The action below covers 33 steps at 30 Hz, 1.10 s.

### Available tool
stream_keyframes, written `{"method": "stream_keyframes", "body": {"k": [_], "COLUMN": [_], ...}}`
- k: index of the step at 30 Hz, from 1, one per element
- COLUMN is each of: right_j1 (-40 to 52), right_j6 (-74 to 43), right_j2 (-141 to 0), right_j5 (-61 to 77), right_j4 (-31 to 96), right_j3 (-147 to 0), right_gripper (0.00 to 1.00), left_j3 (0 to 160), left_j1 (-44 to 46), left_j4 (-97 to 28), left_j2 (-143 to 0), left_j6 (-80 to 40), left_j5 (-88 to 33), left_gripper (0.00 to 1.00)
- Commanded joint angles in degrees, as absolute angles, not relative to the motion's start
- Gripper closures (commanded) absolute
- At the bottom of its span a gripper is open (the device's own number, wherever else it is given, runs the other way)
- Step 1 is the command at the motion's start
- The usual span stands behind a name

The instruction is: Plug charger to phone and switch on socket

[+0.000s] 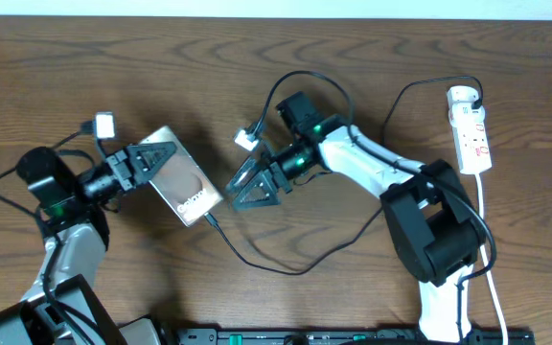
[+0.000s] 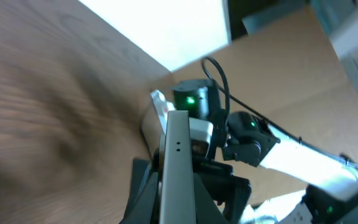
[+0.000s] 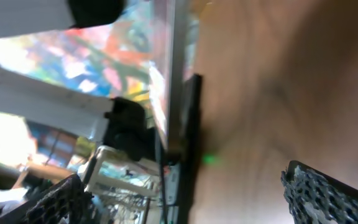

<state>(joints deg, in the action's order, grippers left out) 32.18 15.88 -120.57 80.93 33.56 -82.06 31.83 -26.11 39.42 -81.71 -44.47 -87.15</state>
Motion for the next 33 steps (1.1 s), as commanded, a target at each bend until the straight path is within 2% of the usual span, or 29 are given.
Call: {"method": "stream_keyframes", "body": {"k": [1,5,9,12,19,33], "right_j1": [29.67,27.55,26.72,26.7,26.72,26.72], "right_j6": [10.94,6.57,5.48,4.75,4.75,4.78], "right_j2": [-120.22,-120.22,-120.22,-120.22,-120.22,-120.22], "right_j5": [74.65,69.67,66.0,64.16,61.87,60.93], "right_j4": [33.54,33.63,34.15,34.41,34.81,35.44], "right_j3": [-82.83,-82.83,-82.83,-82.83,-82.83,-82.83], "right_gripper": [0.01,0.01,0.01,0.01,0.01,0.01], "left_j3": [32.34,32.34,32.34,32.34,32.01,31.86], "left_j1": [-28.08,-28.25,-28.21,-28.21,-28.21,-28.21], "left_j4": [34.13,18.55,-0.36,-8.23,-11.81,-11.4], "left_j2": [-81.67,-81.67,-81.67,-81.67,-81.67,-87.59], "left_j6": [-38.26,-26.7,-15.51,-11.42,-10.28,-14.96], "left_j5": [-86.19,-80.27,-65.45,-59.02,-50.09,-44.27], "left_gripper": [0.93,0.93,0.93,0.93,0.92,0.92]}}
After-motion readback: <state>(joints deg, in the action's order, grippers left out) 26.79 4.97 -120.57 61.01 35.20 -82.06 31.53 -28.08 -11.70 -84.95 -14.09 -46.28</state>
